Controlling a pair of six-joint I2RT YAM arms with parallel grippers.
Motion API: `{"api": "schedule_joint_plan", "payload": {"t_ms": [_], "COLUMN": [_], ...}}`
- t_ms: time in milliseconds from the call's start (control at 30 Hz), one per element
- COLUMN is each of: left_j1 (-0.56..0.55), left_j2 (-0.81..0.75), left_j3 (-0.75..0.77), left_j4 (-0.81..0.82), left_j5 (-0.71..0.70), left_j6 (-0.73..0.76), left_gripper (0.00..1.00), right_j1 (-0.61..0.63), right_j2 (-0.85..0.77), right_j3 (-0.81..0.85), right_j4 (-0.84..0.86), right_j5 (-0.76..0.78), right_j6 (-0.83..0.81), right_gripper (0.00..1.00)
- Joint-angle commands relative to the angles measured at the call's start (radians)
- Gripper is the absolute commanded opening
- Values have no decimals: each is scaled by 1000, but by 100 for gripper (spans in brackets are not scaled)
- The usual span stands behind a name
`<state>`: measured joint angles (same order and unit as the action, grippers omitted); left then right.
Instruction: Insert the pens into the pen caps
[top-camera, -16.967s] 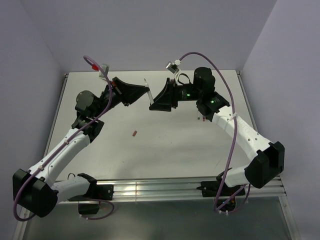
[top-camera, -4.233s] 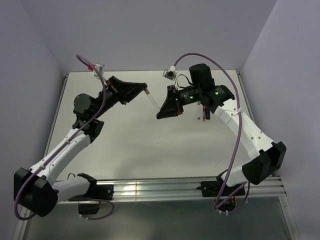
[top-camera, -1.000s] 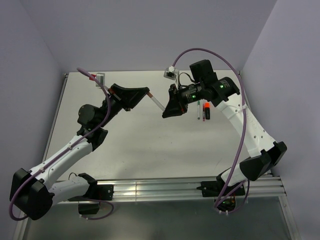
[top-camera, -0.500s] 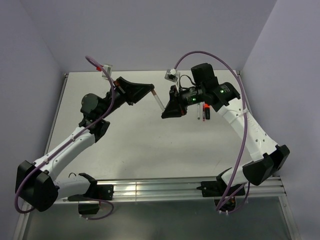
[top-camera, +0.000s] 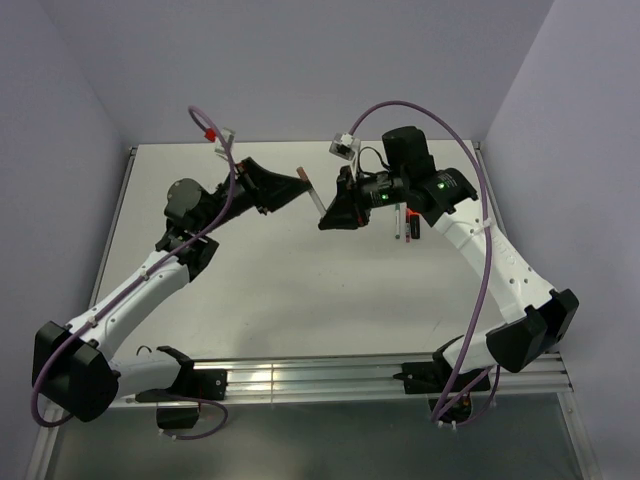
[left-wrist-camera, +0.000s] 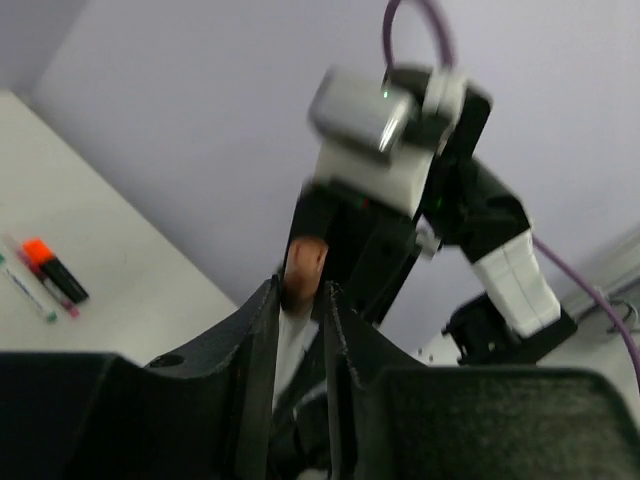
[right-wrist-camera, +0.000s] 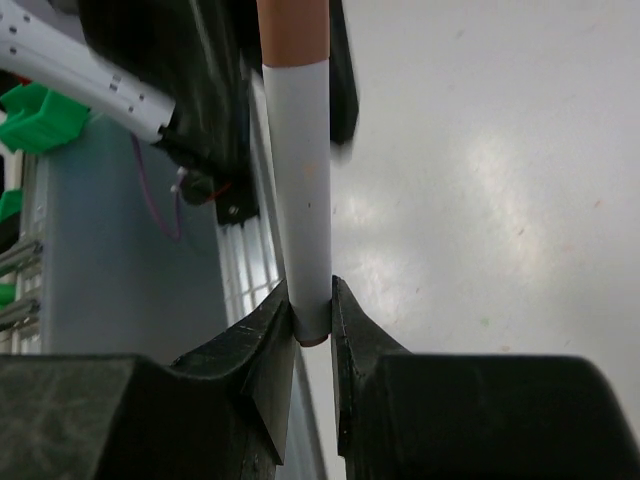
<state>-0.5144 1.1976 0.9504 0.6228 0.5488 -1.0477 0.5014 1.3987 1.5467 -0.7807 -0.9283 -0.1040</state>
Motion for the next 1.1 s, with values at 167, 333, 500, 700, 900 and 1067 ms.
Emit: {"api": "schedule_joint_plan", "payload": {"t_ms": [167,333,500,700,900,1067], "left_j1": [57,118,149,152,152,152], "left_j2": [34,27,-10,-53,-53,-49], "left_j3": [97,148,156,122,97,117], "left_j4": [-170,-187,-354,-456,-471,-520], "left_j5": [191,207,198,198,184,172], "left_j6": [77,112,271,357,348,348], "left_gripper": [53,70,76,100,99,99], "right_j1": [-24,-46,-112,-234,-276,-300], "right_j2": [-52,-46,-14,95,233,364], "right_j3": [-48,-88,-172,-227,-212,-168], "right_j4": [291,302,296,140,70,37], "right_j5": [11,19,123,310,485,578], "right_j6": [53,93,194,164,115,122], "right_gripper": [0,0,0,0,0,0]}}
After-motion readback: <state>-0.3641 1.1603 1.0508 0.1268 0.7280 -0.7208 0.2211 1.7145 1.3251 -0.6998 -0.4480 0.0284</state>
